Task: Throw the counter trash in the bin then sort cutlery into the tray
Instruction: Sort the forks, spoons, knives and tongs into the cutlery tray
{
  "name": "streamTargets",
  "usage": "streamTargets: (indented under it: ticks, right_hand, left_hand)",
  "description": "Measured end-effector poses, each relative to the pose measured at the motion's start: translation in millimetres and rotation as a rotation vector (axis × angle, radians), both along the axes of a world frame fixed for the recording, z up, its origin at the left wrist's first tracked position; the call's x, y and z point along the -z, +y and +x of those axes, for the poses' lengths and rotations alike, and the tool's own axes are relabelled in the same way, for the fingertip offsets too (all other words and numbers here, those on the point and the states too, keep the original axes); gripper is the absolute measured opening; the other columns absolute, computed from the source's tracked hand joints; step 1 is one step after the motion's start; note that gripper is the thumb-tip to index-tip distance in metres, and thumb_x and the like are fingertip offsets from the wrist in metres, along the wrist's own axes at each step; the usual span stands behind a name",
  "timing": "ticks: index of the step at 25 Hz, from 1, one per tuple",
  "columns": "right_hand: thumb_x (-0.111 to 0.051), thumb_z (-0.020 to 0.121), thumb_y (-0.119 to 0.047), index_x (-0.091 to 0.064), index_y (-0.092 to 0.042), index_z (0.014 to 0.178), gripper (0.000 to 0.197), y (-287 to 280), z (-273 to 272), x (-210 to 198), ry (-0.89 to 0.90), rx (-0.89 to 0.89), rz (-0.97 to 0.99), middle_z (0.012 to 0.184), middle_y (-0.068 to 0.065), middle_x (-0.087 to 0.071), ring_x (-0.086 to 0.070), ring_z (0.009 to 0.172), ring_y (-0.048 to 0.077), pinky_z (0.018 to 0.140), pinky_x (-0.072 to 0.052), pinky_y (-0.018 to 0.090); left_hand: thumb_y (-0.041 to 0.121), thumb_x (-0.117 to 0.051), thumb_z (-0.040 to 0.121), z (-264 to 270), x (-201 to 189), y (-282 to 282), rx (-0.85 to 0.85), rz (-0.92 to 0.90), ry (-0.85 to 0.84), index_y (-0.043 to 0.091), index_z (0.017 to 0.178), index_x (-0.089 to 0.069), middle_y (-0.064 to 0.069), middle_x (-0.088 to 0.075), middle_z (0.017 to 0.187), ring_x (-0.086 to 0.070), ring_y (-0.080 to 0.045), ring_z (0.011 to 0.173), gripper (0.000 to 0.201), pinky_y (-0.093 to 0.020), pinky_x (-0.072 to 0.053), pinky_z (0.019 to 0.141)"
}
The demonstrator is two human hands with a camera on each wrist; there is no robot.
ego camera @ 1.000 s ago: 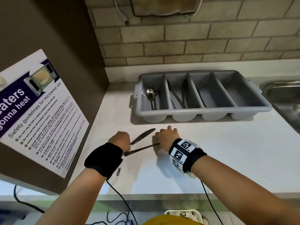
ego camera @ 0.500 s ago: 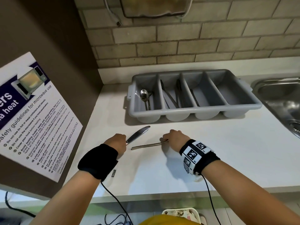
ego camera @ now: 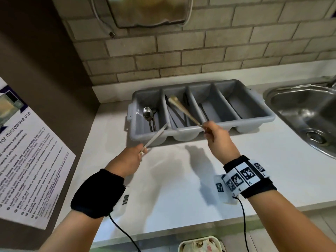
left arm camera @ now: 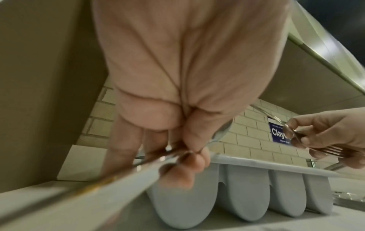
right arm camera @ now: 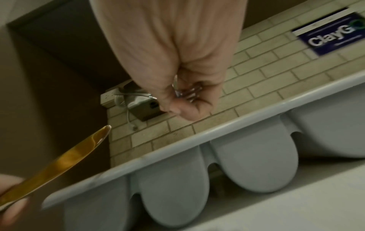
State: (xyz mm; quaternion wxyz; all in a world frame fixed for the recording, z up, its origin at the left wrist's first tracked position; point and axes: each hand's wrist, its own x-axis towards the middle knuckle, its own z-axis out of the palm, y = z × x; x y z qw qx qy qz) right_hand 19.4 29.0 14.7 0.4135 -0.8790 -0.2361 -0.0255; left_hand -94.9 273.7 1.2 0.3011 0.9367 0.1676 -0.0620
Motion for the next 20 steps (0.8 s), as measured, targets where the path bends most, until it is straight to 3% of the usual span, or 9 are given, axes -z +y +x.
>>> streamTargets:
  ticks: [2, 4, 7, 9, 11, 14, 17, 20]
  right_hand:
    - [-0.042, 0.086, 0.012, -0.051, 0.001, 0.113, 0.031, -6.0, 20.5, -9.3, 0.057, 0.092, 0.058, 0.090, 0.009, -0.054, -0.051, 0.081, 0.022, 0.065, -0.035, 0.014]
    - [-0.042, 0.084, 0.012, -0.049, -0.003, 0.117, 0.037, -8.3, 45.7, -16.9, 0.129, 0.170, 0.031, 0.093, 0.010, -0.055, -0.052, 0.082, 0.023, 0.059, -0.047, 0.021]
    - [-0.045, 0.085, 0.010, -0.051, -0.010, 0.119, 0.040, -4.7, 84.5, -21.0, 0.244, 0.236, -0.088, 0.103, 0.013, -0.059, -0.058, 0.089, 0.029, 0.077, -0.057, 0.040]
    - [-0.044, 0.087, 0.007, -0.056, -0.010, 0.111, 0.031, 0.4, 108.4, -21.3, 0.264, 0.205, -0.162, 0.105, 0.016, -0.061, -0.059, 0.091, 0.027, 0.081, -0.054, 0.038]
    - [-0.042, 0.090, 0.005, -0.061, -0.013, 0.105, 0.030, 4.4, 122.4, -21.4, 0.322, 0.150, -0.200, 0.122, 0.018, -0.061, -0.060, 0.104, 0.031, 0.091, -0.050, 0.038]
    - [-0.044, 0.090, 0.001, -0.050, -0.013, 0.132, 0.045, 2.2, 121.5, -29.2, 0.319, 0.112, -0.326, 0.135, 0.016, -0.054, -0.054, 0.120, 0.032, 0.098, -0.044, 0.032]
    - [-0.050, 0.090, -0.006, -0.052, -0.009, 0.129, 0.039, 0.3, 103.5, -37.9, 0.224, 0.032, -0.143, 0.126, 0.018, -0.060, -0.058, 0.114, 0.031, 0.090, -0.044, 0.026]
    - [-0.050, 0.093, -0.014, -0.059, -0.012, 0.114, 0.022, 5.9, 78.4, -40.5, 0.319, -0.213, 0.041, 0.094, 0.011, -0.063, -0.061, 0.090, 0.025, 0.088, -0.049, 0.037]
  left_hand:
    - [0.000, -0.035, 0.094, 7.3, -4.1, -12.5, 0.026, -0.059, -0.119, 0.011, 0.118, -0.055, -0.019, -0.062, 0.111, -0.059, -0.034, 0.103, 0.033, -0.030, -0.046, 0.085]
    - [0.004, -0.033, 0.097, 18.9, -7.2, -22.5, 0.005, -0.122, -0.231, 0.013, 0.124, -0.053, -0.019, -0.063, 0.114, -0.059, -0.035, 0.104, 0.035, -0.032, -0.046, 0.088]
    - [0.006, -0.033, 0.098, 36.8, -13.6, -35.5, -0.044, -0.098, -0.311, 0.010, 0.126, -0.053, -0.013, -0.062, 0.105, -0.057, -0.030, 0.093, 0.035, -0.024, -0.041, 0.079]
    - [0.005, -0.032, 0.098, 48.0, -22.5, -44.1, -0.092, -0.093, -0.320, 0.005, 0.124, -0.052, -0.008, -0.055, 0.094, -0.049, -0.021, 0.083, 0.033, -0.015, -0.040, 0.068]
    - [0.002, -0.032, 0.097, 59.4, -29.9, -50.9, -0.106, -0.078, -0.317, 0.002, 0.122, -0.051, -0.008, -0.053, 0.090, -0.047, -0.019, 0.082, 0.032, -0.011, -0.035, 0.059]
    - [0.003, -0.031, 0.097, 77.3, -38.6, -57.7, -0.141, -0.105, -0.311, 0.010, 0.121, -0.050, -0.005, -0.056, 0.089, -0.048, -0.019, 0.079, 0.031, -0.019, -0.033, 0.067]
    - [-0.002, -0.030, 0.094, 99.5, -48.8, -72.1, -0.188, -0.311, -0.353, 0.019, 0.111, -0.048, -0.001, -0.055, 0.085, -0.044, -0.016, 0.064, 0.033, -0.030, -0.037, 0.061]
    - [-0.013, -0.029, 0.091, 127.7, -65.9, -104.1, -0.214, -0.595, -0.412, 0.017, 0.106, -0.047, 0.001, -0.050, 0.078, -0.047, -0.011, 0.063, 0.038, -0.024, -0.042, 0.057]
